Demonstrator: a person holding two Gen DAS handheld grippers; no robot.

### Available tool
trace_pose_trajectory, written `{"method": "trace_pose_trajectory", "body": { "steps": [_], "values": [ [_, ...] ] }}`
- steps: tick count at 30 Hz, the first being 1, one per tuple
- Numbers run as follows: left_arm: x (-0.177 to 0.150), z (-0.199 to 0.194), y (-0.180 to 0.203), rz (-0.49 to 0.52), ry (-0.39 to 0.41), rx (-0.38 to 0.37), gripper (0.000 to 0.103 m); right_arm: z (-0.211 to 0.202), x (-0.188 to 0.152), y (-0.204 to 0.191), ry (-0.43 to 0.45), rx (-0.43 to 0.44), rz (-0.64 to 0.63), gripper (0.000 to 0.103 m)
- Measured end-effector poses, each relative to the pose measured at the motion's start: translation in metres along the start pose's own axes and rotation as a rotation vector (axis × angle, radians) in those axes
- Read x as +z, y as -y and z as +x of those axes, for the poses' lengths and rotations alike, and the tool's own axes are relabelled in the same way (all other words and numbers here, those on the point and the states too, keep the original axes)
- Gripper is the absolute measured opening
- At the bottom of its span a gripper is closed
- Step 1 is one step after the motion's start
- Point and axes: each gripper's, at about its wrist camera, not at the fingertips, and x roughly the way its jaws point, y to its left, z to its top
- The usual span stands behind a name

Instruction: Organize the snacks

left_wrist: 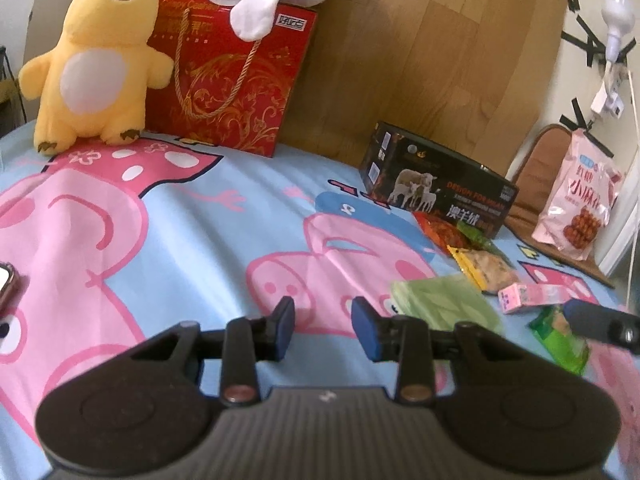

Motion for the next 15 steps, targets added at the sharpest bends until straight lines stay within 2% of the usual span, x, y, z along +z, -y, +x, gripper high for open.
{"method": "trace_pose_trajectory", "body": {
  "steps": [8, 12, 15],
  "values": [
    [0.002, 0.001, -0.001, 0.009, -0.01, -0.009, 0.036, -0.008, -0.012, 0.0, -0.018, -0.018, -0.095, 0.07],
    [0.012, -0.011, -0.006, -0.027, -0.023, -0.08, 0.036, -0.007, -0.007, -0.005, -0.033, -0.021, -0.182, 0.068],
    [0.025, -0.023, 0.001, -0.031, -0.037, -0.168, 0.036, -0.002, 0.0, -0.008, -0.045, -0.011, -0.246, 0.066]
  ]
}}
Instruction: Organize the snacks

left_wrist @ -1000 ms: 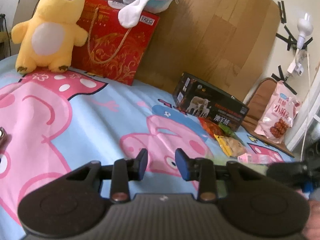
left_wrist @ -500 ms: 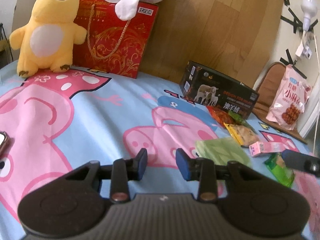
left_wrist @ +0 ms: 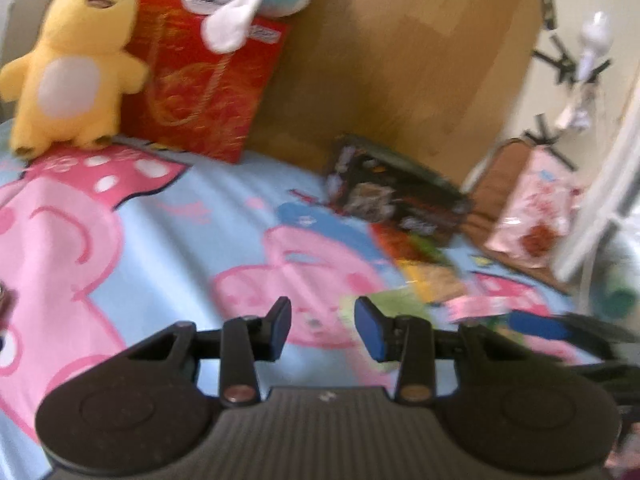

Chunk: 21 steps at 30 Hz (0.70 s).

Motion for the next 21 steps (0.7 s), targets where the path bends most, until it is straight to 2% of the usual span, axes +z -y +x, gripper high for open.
{"method": "trace_pose_trajectory", "body": {
  "steps": [4, 10, 11, 12, 16, 21],
  "values": [
    [0.006, 0.02, 0.011, 0.005, -0.092, -0.059, 0.036, 0.024, 0.009, 0.005, -0.051, 0.036, -0.055, 0.065],
    [0.002, 0.066, 0.02, 0.003, -0.198, -0.101, 0.033, 0.071, 0.014, 0.011, -0.196, 0.091, -0.137, 0.064],
    [0.001, 0.067, 0.022, 0.01, -0.191, -0.103, 0.032, 0.076, 0.014, 0.012, -0.217, 0.106, -0.138, 0.059],
    [0.005, 0.069, 0.026, 0.026, -0.192, -0.094, 0.031, 0.083, 0.013, 0.013, -0.247, 0.126, -0.13, 0.043],
    [0.037, 0.068, 0.038, 0.044, -0.158, -0.122, 0.031, 0.075, 0.021, 0.014, -0.205, 0.098, -0.135, 0.032],
    [0.114, 0.086, 0.08, 0.19, -0.046, -0.143, 0.031, 0.063, 0.08, 0.051, -0.081, 0.058, -0.064, 0.032]
  ]
}}
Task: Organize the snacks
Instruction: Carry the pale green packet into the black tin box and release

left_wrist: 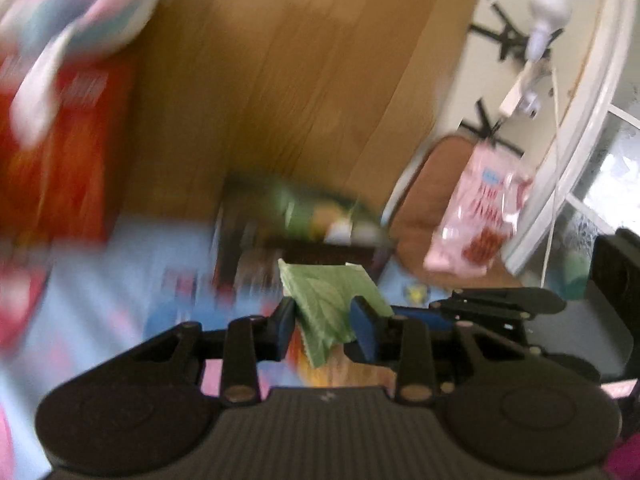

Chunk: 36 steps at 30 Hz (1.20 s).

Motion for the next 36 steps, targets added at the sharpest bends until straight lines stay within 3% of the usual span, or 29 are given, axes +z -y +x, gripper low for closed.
{"method": "trace_pose_trajectory", "body": {
  "steps": [5, 6, 7, 9, 10, 13, 15, 18, 25, 27, 29, 33, 36],
  "values": [
    [0.054, 0.056, -0.001, 0.042, 0.026, 0.009, 0.034, 0.016, 0.053, 0.051, 0.031, -0.08, 0.041, 0.032],
    [0.059, 0.072, -0.003, 0.062, 0.024, 0.03, 0.048, 0.024, 0.057, 0.061, 0.02, -0.087, 0.055, 0.035],
    [0.059, 0.082, -0.005, 0.074, 0.022, 0.074, 0.055, 0.033, 0.061, 0.07, 0.005, -0.095, 0.07, 0.035],
    [0.055, 0.092, -0.008, 0.079, 0.027, 0.188, 0.046, 0.045, 0.058, 0.09, -0.033, -0.155, 0.104, 0.037],
    [0.048, 0.085, -0.011, 0.06, 0.04, 0.167, 0.045, 0.042, 0.053, 0.097, -0.033, -0.172, 0.124, 0.037],
    [0.017, 0.055, -0.021, -0.021, 0.06, -0.014, 0.045, 0.003, 0.022, 0.115, 0.021, -0.113, 0.204, 0.037],
    [-0.005, 0.058, -0.023, -0.061, -0.005, -0.092, 0.044, -0.013, -0.007, 0.123, 0.001, -0.076, 0.248, 0.036],
    [-0.023, 0.088, -0.021, -0.118, -0.138, -0.128, 0.042, -0.014, -0.045, 0.135, -0.074, -0.07, 0.331, 0.037],
    [-0.03, 0.138, -0.013, -0.082, -0.204, -0.068, 0.049, 0.001, -0.058, 0.143, -0.107, -0.037, 0.353, 0.038],
    [-0.031, 0.145, -0.006, -0.064, -0.198, -0.051, 0.043, 0.016, -0.053, 0.14, -0.115, -0.018, 0.332, 0.039],
    [-0.034, 0.143, 0.005, -0.048, -0.209, -0.082, 0.031, 0.022, -0.05, 0.136, -0.1, -0.005, 0.304, 0.04],
    [-0.041, 0.138, 0.018, 0.008, -0.195, -0.048, 0.031, 0.029, -0.05, 0.119, -0.08, 0.014, 0.252, 0.038],
    [-0.036, 0.138, 0.007, -0.074, -0.197, -0.08, 0.029, 0.031, -0.051, 0.121, -0.072, 0.011, 0.239, 0.038]
  ]
}}
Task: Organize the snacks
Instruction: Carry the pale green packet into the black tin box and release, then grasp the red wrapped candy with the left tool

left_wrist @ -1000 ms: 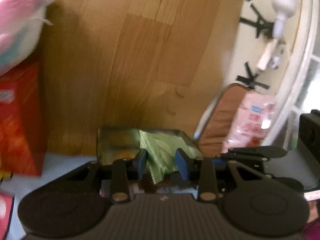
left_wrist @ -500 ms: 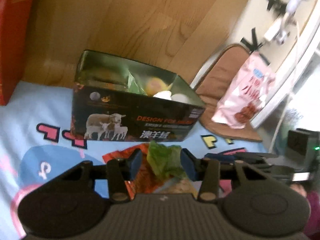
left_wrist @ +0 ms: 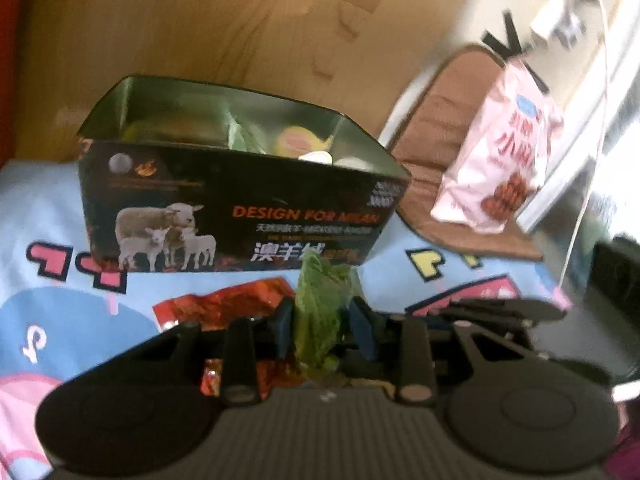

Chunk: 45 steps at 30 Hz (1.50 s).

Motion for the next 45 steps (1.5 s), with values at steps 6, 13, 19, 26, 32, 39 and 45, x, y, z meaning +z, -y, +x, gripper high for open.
{"method": "trace_pose_trajectory", "body": {
  "steps": [6, 13, 19, 26, 32, 39, 45],
  "values": [
    [0.004, 0.002, 0.009, 0.014, 0.046, 0.009, 0.025, 0.001, -0.001, -0.001, 0.013, -0.008, -0.01, 0.038],
    [0.002, 0.004, 0.022, 0.043, 0.052, 0.005, 0.021, 0.0, -0.004, 0.002, 0.043, -0.095, -0.008, 0.068],
    [0.003, -0.016, 0.026, 0.016, 0.072, -0.073, 0.016, 0.002, -0.002, 0.008, 0.031, -0.098, 0.016, 0.084],
    [0.009, -0.051, 0.041, 0.07, 0.165, -0.094, 0.015, -0.013, -0.001, -0.007, 0.094, -0.007, -0.046, 0.021],
    [0.041, -0.084, 0.049, 0.129, 0.275, -0.114, 0.016, -0.034, 0.019, -0.033, 0.24, -0.073, -0.123, 0.021],
    [0.083, -0.063, 0.012, 0.138, 0.312, 0.213, 0.026, 0.0, 0.084, -0.029, 0.245, -0.139, -0.156, 0.044],
    [0.036, -0.093, -0.033, -0.02, 0.281, 0.159, 0.028, -0.012, 0.061, -0.022, 0.206, -0.103, -0.128, 0.044]
  ]
}}
